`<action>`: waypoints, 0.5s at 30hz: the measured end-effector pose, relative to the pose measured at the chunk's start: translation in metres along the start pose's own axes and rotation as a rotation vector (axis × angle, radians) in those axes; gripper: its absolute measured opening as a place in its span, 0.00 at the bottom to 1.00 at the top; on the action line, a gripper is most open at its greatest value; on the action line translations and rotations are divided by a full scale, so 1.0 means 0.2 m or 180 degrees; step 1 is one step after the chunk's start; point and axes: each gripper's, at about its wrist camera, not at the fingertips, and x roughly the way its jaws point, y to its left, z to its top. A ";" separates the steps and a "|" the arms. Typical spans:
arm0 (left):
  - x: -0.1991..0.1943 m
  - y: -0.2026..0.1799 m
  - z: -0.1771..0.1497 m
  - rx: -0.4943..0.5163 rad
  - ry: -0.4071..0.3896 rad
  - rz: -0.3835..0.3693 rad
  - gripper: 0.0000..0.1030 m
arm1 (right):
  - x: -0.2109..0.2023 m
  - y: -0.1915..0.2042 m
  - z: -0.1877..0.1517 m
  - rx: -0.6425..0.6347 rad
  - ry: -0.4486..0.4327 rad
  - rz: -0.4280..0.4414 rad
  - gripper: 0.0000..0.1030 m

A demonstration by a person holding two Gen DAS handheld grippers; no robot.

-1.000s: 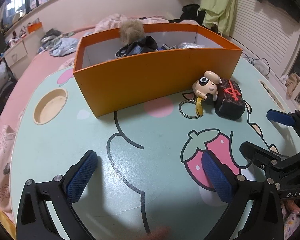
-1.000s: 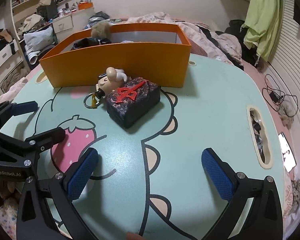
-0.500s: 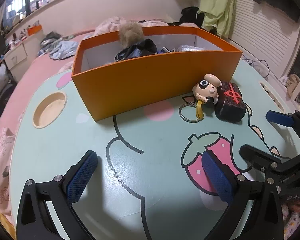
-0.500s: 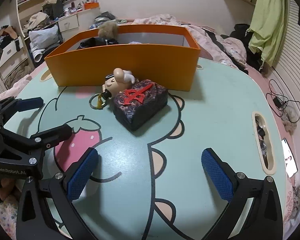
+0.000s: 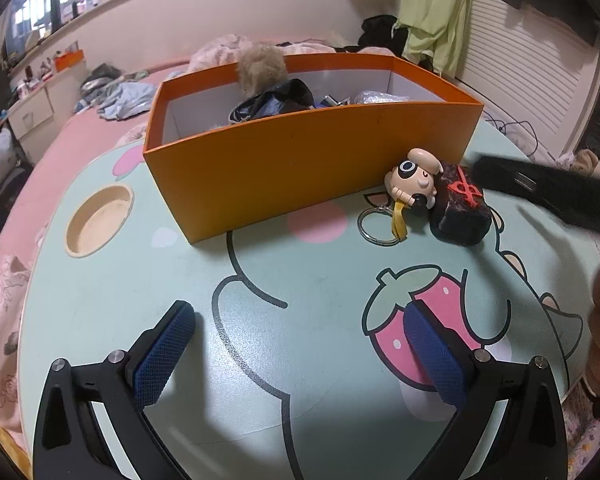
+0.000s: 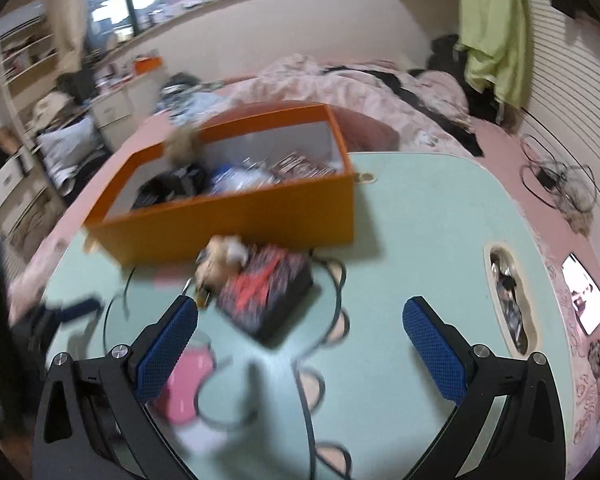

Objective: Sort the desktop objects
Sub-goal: 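Grasp the black red-emblem block with the right gripper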

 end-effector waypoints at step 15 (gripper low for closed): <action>0.00 0.00 0.00 0.0000 -0.0002 -0.0002 1.00 | 0.17 0.11 -0.05 -0.0342 0.0276 -0.0309 0.40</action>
